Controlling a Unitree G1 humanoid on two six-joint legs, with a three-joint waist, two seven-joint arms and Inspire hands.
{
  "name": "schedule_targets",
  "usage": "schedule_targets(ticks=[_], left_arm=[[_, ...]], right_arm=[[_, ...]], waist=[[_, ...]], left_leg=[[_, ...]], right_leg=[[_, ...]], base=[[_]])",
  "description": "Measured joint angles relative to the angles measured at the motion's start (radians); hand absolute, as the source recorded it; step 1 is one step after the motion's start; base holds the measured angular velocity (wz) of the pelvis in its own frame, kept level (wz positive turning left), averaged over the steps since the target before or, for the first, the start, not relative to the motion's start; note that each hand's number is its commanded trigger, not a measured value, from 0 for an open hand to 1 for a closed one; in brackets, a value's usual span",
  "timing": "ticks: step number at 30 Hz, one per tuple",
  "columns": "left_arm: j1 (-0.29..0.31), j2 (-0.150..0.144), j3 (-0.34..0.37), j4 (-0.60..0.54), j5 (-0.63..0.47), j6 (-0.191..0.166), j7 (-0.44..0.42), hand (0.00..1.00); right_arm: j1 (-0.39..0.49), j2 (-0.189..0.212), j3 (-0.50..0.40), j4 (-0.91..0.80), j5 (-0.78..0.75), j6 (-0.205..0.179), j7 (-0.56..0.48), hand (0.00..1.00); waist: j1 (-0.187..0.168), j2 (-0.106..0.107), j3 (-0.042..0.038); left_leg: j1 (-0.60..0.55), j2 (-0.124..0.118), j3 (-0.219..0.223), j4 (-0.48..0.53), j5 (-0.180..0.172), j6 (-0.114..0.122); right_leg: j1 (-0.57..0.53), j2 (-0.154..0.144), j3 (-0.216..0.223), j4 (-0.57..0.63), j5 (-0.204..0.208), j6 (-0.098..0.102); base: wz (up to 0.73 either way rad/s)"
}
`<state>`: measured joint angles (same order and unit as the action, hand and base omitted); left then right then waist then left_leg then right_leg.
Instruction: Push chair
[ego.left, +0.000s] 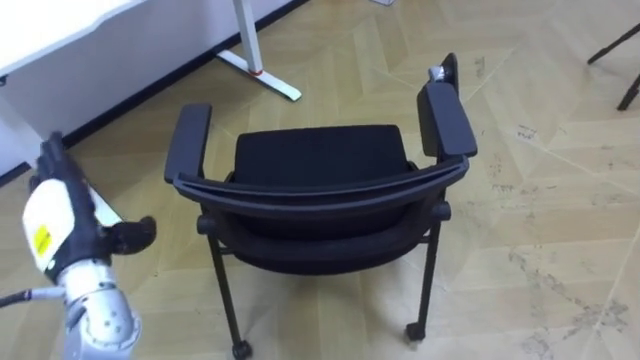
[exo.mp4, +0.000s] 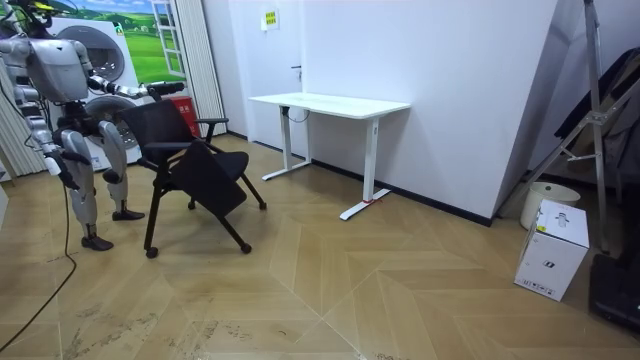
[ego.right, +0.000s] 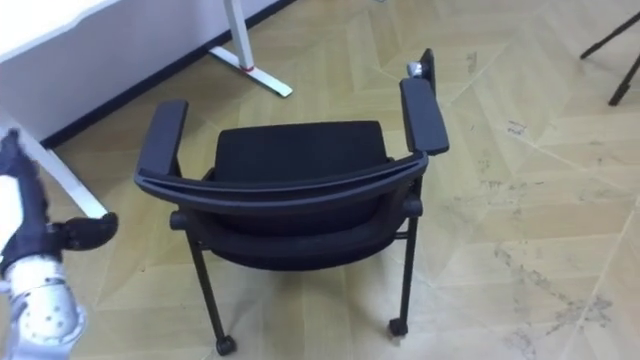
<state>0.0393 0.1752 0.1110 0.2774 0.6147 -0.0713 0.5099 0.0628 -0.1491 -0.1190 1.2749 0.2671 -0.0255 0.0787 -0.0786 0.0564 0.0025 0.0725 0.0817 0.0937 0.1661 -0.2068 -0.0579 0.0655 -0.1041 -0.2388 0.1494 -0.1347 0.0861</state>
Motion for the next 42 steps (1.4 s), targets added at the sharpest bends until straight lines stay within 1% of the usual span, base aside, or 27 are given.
schedule_targets(ticks=[3, 4, 6, 7, 8, 9, 10, 12, 13, 15, 18, 21, 23, 26, 28, 31, 34, 38, 40, 42], left_arm=[[-0.009, 0.005, -0.050, -0.044, 0.037, 0.001, -0.002, 0.00], [-0.010, 0.006, -0.052, -0.044, 0.052, 0.005, -0.003, 0.00], [-0.011, 0.016, -0.073, -0.045, 0.093, 0.024, -0.003, 0.00], [-0.011, 0.020, -0.082, -0.046, 0.104, 0.028, -0.004, 0.00], [-0.011, 0.031, -0.099, -0.047, 0.129, 0.030, -0.006, 0.00], [-0.011, 0.042, -0.114, -0.054, 0.149, 0.032, -0.016, 0.00], [-0.011, 0.045, -0.119, -0.058, 0.163, 0.032, -0.020, 0.00], [-0.011, 0.052, -0.140, -0.066, 0.207, 0.047, -0.031, 0.00], [-0.011, 0.054, -0.145, -0.072, 0.213, 0.051, -0.037, 0.00], [-0.011, 0.065, -0.170, -0.082, 0.265, 0.064, -0.051, 0.00], [-0.014, 0.071, -0.188, -0.083, 0.320, 0.066, -0.077, 0.00], [-0.026, 0.071, -0.209, -0.083, 0.388, 0.073, -0.099, 0.00], [-0.030, 0.071, -0.212, -0.084, 0.411, 0.075, -0.113, 0.00], [-0.030, 0.071, -0.218, -0.087, 0.427, 0.080, -0.133, 0.00], [-0.030, 0.072, -0.238, -0.104, 0.435, 0.094, -0.149, 0.00], [-0.030, 0.072, -0.275, -0.121, 0.450, 0.097, -0.168, 0.00], [-0.030, 0.072, -0.300, -0.123, 0.470, 0.097, -0.175, 0.00], [-0.030, 0.073, -0.321, -0.139, 0.486, 0.103, -0.209, 0.00], [-0.030, 0.073, -0.326, -0.141, 0.483, 0.107, -0.218, 0.00], [-0.031, 0.074, -0.326, -0.141, 0.456, 0.108, -0.244, 0.00]], right_arm=[[-0.009, -0.002, 0.019, 0.009, -0.001, -0.002, 0.000, 0.00], [-0.009, -0.003, 0.019, 0.009, -0.001, -0.002, 0.000, 0.00], [-0.011, -0.008, 0.027, 0.007, -0.002, -0.002, -0.001, 0.00], [-0.012, -0.009, 0.028, 0.008, -0.002, -0.002, -0.001, 0.00], [-0.018, -0.009, 0.028, 0.009, -0.005, -0.002, -0.001, 0.00], [-0.025, -0.009, 0.029, 0.012, -0.010, -0.002, 0.000, 0.00], [-0.028, -0.009, 0.031, 0.013, -0.012, -0.002, 0.000, 0.00], [-0.031, -0.010, 0.039, 0.015, -0.015, -0.002, 0.000, 0.00], [-0.031, -0.010, 0.039, 0.016, -0.015, -0.002, 0.000, 0.00], [-0.033, -0.010, 0.042, 0.023, -0.009, -0.002, 0.003, 0.00], [-0.039, -0.010, 0.057, 0.026, -0.002, -0.003, 0.008, 0.00], [-0.041, -0.010, 0.057, 0.030, 0.004, -0.005, 0.010, 0.00], [-0.043, -0.010, 0.058, 0.035, 0.013, -0.006, 0.010, 0.00], [-0.043, -0.011, 0.058, 0.049, 0.030, -0.007, 0.010, 0.00], [-0.044, -0.011, 0.058, 0.057, 0.044, -0.007, 0.011, 0.00], [-0.047, -0.012, 0.058, 0.058, 0.058, -0.008, 0.007, 0.00], [-0.062, -0.014, 0.058, 0.078, 0.065, -0.008, 0.005, 0.00], [-0.071, -0.014, 0.058, 0.088, 0.065, -0.007, 0.009, 0.00], [-0.073, -0.014, 0.058, 0.089, 0.065, -0.007, 0.011, 0.00], [-0.073, -0.014, 0.058, 0.088, 0.064, -0.007, 0.015, 0.00]], waist=[[-0.005, 0.000, 0.0005], [-0.006, 0.000, 0.0008], [-0.012, 0.004, 0.0027], [-0.012, 0.005, 0.0032], [-0.015, 0.006, 0.0037], [-0.024, 0.007, 0.0033], [-0.028, 0.007, 0.0029], [-0.035, 0.011, 0.0012], [-0.036, 0.011, 0.0012], [-0.041, 0.011, 0.0011], [-0.054, 0.012, 0.0013], [-0.055, 0.013, 0.0026], [-0.056, 0.013, 0.0026], [-0.056, 0.014, 0.0031], [-0.056, 0.015, 0.0045], [-0.057, 0.020, 0.0078], [-0.061, 0.024, 0.0075], [-0.066, 0.023, 0.0076], [-0.069, 0.024, 0.0075], [-0.080, 0.023, 0.0079]], left_leg=[[0.001, -0.001, 0.003, -0.001, 0.000, 0.000], [0.001, -0.001, 0.003, -0.001, 0.000, 0.000], [0.001, -0.001, 0.005, -0.001, 0.000, 0.000], [0.001, -0.001, 0.004, -0.001, 0.000, 0.000], [-0.002, -0.001, 0.003, -0.001, 0.000, 0.000], [-0.005, -0.001, 0.000, 0.000, 0.000, 0.000], [-0.006, -0.001, -0.001, 0.000, 0.000, 0.000], [-0.007, -0.001, 0.000, 0.000, 0.000, 0.000], [-0.008, -0.001, 0.000, 0.000, 0.000, 0.000], [-0.008, -0.001, -0.005, 0.000, 0.000, 0.000], [-0.008, -0.001, -0.006, 0.000, 0.000, 0.000], [-0.009, -0.001, -0.001, 0.001, 0.000, 0.000], [-0.009, -0.001, 0.000, 0.001, 0.000, 0.000], [-0.008, -0.002, 0.002, 0.001, 0.000, 0.000], [-0.008, -0.002, 0.003, 0.001, 0.000, 0.000], [-0.008, -0.003, 0.005, 0.000, 0.000, 0.000], [-0.009, -0.002, 0.008, 0.001, 0.000, 0.000], [-0.008, -0.003, 0.013, 0.000, 0.000, 0.000], [-0.007, -0.003, 0.014, 0.000, 0.000, 0.000], [-0.008, -0.003, 0.016, 0.000, 0.000, 0.000]], right_leg=[[-0.001, 0.000, 0.005, 0.000, 0.000, 0.000], [-0.001, 0.000, 0.005, 0.000, 0.000, 0.000], [-0.001, 0.000, 0.006, 0.000, 0.000, 0.000], [-0.001, 0.000, 0.006, -0.001, 0.000, 0.000], [-0.002, 0.000, 0.005, -0.001, 0.000, 0.000], [-0.002, 0.000, 0.004, -0.002, 0.000, 0.000], [-0.002, 0.000, 0.004, -0.003, 0.000, 0.000], [-0.004, -0.001, 0.002, -0.003, 0.000, 0.000], [-0.004, -0.001, 0.002, -0.003, 0.000, 0.000], [-0.004, -0.001, 0.002, -0.002, 0.000, 0.000], [-0.003, 0.000, 0.012, -0.003, 0.000, 0.000], [-0.007, 0.000, 0.020, -0.002, 0.000, 0.000], [-0.007, 0.000, 0.022, -0.001, 0.000, 0.000], [-0.008, 0.000, 0.025, -0.001, 0.000, 0.000], [-0.008, 0.000, 0.023, -0.001, 0.000, 0.000], [-0.010, 0.000, 0.025, -0.001, 0.000, 0.000], [-0.012, 0.000, 0.027, -0.002, 0.000, 0.000], [-0.014, 0.000, 0.033, -0.002, 0.000, 0.000], [-0.014, 0.000, 0.033, -0.002, 0.000, 0.000], [-0.017, 0.000, 0.034, -0.002, 0.000, 0.000]], base=[[-0.03], [0.00], [0.00], [0.03], [0.08], [0.07], [0.04], [0.00], [0.00], [0.03], [0.01], [-0.04], [0.00], [0.00], [0.00], [0.00], [-0.01], [-0.02], [0.00], [0.00]])
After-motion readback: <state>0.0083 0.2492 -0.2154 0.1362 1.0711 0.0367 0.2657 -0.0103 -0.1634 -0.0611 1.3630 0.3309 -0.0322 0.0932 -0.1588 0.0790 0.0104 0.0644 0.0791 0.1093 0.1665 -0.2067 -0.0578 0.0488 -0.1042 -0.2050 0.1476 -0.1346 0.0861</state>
